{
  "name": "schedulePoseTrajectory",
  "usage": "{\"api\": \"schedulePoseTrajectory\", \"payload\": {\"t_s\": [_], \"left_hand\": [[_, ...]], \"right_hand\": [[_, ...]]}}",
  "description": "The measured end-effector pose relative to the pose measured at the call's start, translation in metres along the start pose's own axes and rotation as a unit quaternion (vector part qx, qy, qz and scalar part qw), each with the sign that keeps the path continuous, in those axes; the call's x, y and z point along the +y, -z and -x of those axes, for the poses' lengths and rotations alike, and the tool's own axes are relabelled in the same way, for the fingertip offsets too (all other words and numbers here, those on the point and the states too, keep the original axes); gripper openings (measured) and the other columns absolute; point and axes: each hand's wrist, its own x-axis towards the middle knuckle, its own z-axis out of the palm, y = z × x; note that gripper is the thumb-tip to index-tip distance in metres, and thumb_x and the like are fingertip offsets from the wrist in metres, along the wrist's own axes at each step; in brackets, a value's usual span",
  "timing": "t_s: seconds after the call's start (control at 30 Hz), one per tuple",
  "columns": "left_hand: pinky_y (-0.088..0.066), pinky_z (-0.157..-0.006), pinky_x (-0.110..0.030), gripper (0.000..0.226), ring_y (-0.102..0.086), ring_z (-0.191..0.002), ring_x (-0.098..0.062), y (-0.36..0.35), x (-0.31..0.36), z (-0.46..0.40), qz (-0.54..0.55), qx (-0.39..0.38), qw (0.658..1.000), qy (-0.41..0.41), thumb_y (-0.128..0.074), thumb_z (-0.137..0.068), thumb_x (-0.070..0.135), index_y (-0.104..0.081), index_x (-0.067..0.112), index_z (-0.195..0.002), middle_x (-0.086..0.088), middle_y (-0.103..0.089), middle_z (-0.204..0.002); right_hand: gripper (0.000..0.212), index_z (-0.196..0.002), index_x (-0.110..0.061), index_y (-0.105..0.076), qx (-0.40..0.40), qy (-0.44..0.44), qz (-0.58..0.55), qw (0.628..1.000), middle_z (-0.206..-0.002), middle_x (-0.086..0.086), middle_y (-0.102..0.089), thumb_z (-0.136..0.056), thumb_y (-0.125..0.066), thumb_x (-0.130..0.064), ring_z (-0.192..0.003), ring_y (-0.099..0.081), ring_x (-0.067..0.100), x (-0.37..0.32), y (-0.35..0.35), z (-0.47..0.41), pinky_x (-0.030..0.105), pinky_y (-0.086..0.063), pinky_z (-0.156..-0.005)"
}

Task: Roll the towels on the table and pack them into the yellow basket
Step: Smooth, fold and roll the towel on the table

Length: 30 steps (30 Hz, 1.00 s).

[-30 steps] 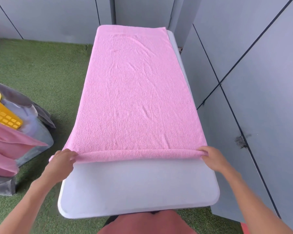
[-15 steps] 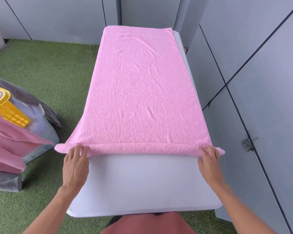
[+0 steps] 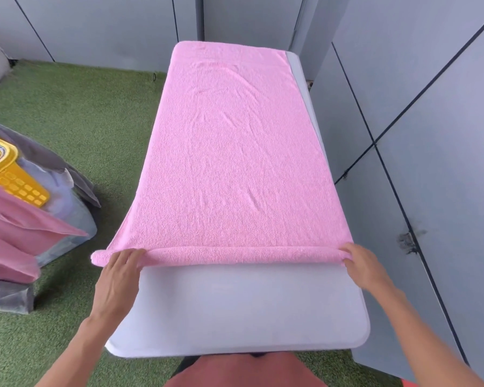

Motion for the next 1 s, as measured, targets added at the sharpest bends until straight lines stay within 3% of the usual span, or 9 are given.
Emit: {"api": "schedulePoseTrajectory", "payload": {"t_s": [0.1,0.17,0.23,0.4,0.5,0.63,0.8,0.93,1.0], "left_hand": [[-0.051,-0.076,-0.049,0.036,-0.058,-0.1,-0.037,-0.001,-0.003,-0.007,0.028,0.002,0.999,0.019,-0.07,-0.076,-0.007,-0.062,0.004,-0.109,-0.012,-0.067,-0.104],[-0.049,-0.08,-0.05,0.03,-0.058,-0.098,-0.039,-0.005,-0.01,-0.014,0.06,-0.004,0.998,0.025,-0.066,-0.08,-0.008,-0.064,0.002,-0.108,-0.015,-0.066,-0.104],[-0.048,-0.082,-0.05,0.03,-0.057,-0.094,-0.04,-0.01,-0.019,-0.02,0.088,-0.011,0.996,0.02,-0.063,-0.082,-0.009,-0.065,-0.001,-0.11,-0.017,-0.059,-0.103],[-0.045,-0.084,-0.044,0.035,-0.051,-0.087,-0.033,-0.011,-0.023,-0.04,0.089,-0.024,0.996,-0.013,-0.054,-0.088,-0.008,-0.066,0.004,-0.119,-0.006,-0.043,-0.094],[-0.043,-0.089,-0.044,0.038,-0.05,-0.093,-0.033,-0.009,-0.021,-0.053,0.087,-0.062,0.994,-0.005,-0.047,-0.092,-0.003,-0.063,0.011,-0.123,-0.007,-0.051,-0.099],[-0.041,-0.091,-0.045,0.031,-0.05,-0.1,-0.033,-0.004,-0.02,-0.051,0.076,-0.099,0.992,-0.003,-0.046,-0.094,0.0,-0.061,0.005,-0.121,-0.013,-0.059,-0.112],[-0.042,-0.084,-0.043,0.026,-0.051,-0.094,-0.029,-0.001,-0.028,-0.035,0.055,-0.115,0.992,-0.015,-0.049,-0.092,-0.001,-0.063,0.007,-0.113,-0.007,-0.06,-0.105],[-0.04,-0.09,-0.038,0.028,-0.054,-0.103,-0.028,0.002,-0.031,-0.041,0.064,-0.194,0.979,0.015,-0.046,-0.094,0.0,-0.063,0.01,-0.114,-0.005,-0.059,-0.107],[-0.04,-0.087,-0.034,0.024,-0.056,-0.101,-0.026,0.007,-0.026,-0.05,0.103,-0.201,0.972,0.067,-0.048,-0.094,0.003,-0.064,0.012,-0.11,-0.006,-0.059,-0.108]], "right_hand": [[0.035,-0.109,-0.018,-0.058,0.129,-0.013,-0.124,0.984,-0.111,0.006,-0.053,-0.082,-0.058,0.004,-0.103,-0.051,0.025,-0.014,-0.005,0.001,0.044,-0.043,-0.092],[0.025,-0.093,-0.014,-0.068,0.23,-0.009,-0.058,0.971,-0.107,0.009,-0.05,-0.081,-0.062,0.007,-0.105,-0.044,0.033,-0.022,-0.01,0.009,0.038,-0.038,-0.09],[0.024,-0.093,-0.018,-0.071,0.259,0.0,0.032,0.965,-0.108,0.007,-0.056,-0.08,-0.066,0.002,-0.107,-0.042,0.032,-0.029,-0.015,0.019,0.039,-0.039,-0.089],[0.044,-0.116,-0.015,-0.059,0.201,0.028,0.063,0.977,-0.11,0.005,-0.06,-0.075,-0.073,-0.01,-0.109,-0.046,0.031,-0.029,-0.019,0.02,0.043,-0.041,-0.09],[0.04,-0.119,-0.019,-0.061,0.162,0.014,0.105,0.981,-0.107,0.005,-0.058,-0.08,-0.071,-0.017,-0.104,-0.048,0.031,-0.031,-0.01,0.013,0.042,-0.038,-0.092],[0.031,-0.116,-0.021,-0.063,0.132,0.022,0.137,0.981,-0.109,0.003,-0.055,-0.085,-0.068,-0.025,-0.106,-0.046,0.027,-0.025,-0.003,0.013,0.04,-0.038,-0.091],[0.026,-0.117,-0.018,-0.061,0.053,0.059,0.112,0.991,-0.117,-0.003,-0.056,-0.092,-0.059,-0.023,-0.117,-0.044,0.022,-0.006,-0.001,0.024,0.038,-0.039,-0.096],[0.007,-0.096,-0.022,-0.065,-0.022,0.069,0.028,0.997,-0.095,-0.008,-0.057,-0.091,-0.059,-0.02,-0.102,-0.052,0.025,0.008,0.01,0.023,0.038,-0.046,-0.081],[0.024,-0.075,-0.033,-0.056,-0.051,0.062,-0.004,0.997,-0.079,-0.011,-0.051,-0.09,-0.059,-0.015,-0.087,-0.054,0.024,0.002,0.019,0.015,0.035,-0.044,-0.074]]}}
